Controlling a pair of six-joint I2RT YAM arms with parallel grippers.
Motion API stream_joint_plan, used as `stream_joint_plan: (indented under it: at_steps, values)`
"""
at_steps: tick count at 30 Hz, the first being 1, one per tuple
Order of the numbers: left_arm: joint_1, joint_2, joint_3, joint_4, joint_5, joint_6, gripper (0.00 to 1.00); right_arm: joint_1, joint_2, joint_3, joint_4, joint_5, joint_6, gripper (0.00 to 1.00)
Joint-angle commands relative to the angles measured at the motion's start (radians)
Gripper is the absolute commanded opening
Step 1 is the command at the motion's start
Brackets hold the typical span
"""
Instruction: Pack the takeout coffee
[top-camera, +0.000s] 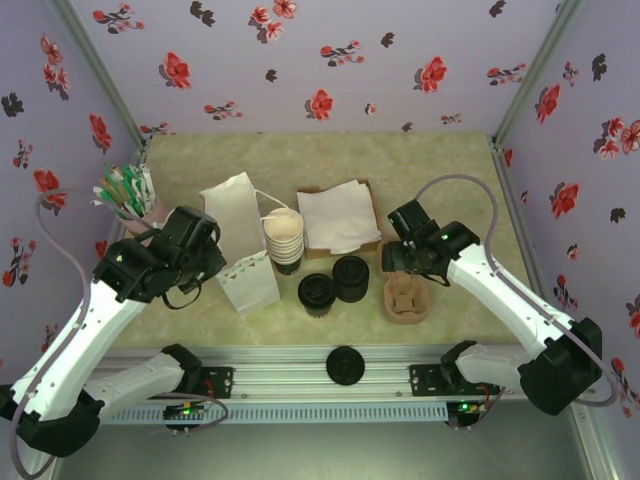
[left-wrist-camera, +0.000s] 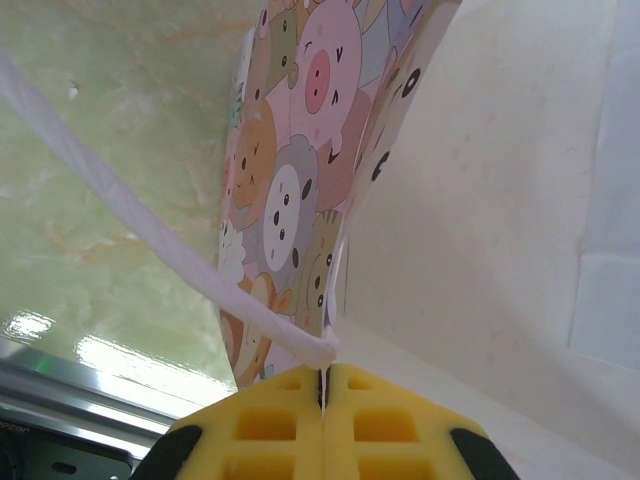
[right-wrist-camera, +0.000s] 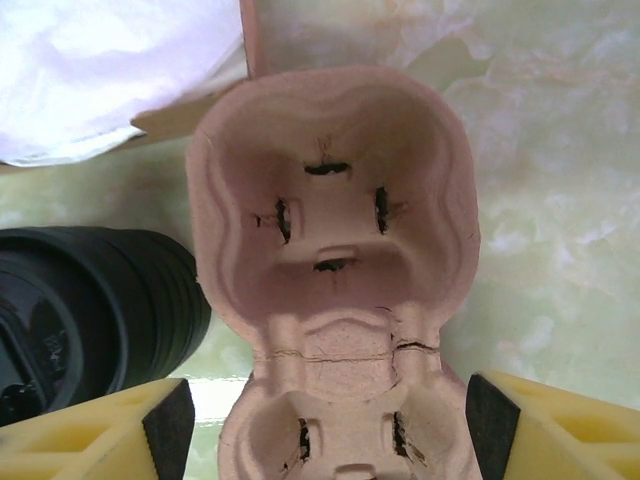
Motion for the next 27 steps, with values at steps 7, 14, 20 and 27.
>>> stream_joint_plan:
  at_steps: [7,14,20,27]
  values:
    - [-0.028,0.000,0.009,-0.058,-0.039,-0.037,0.21,-0.020,0.027,-0.045,-0.005,-0.013,-0.026,0.66]
    - [-0.026,-0.017,0.042,-0.038,-0.059,0.037,0.72,-0.023,0.053,-0.056,-0.001,-0.029,-0.030,0.62]
    - [-0.027,-0.058,0.055,-0.008,-0.074,0.133,0.96,-0.026,0.090,-0.055,0.001,-0.039,-0.030,0.62]
    - [-0.027,-0.151,0.001,0.068,-0.073,0.203,0.99,-0.026,0.129,-0.054,0.010,-0.044,-0.033,0.58]
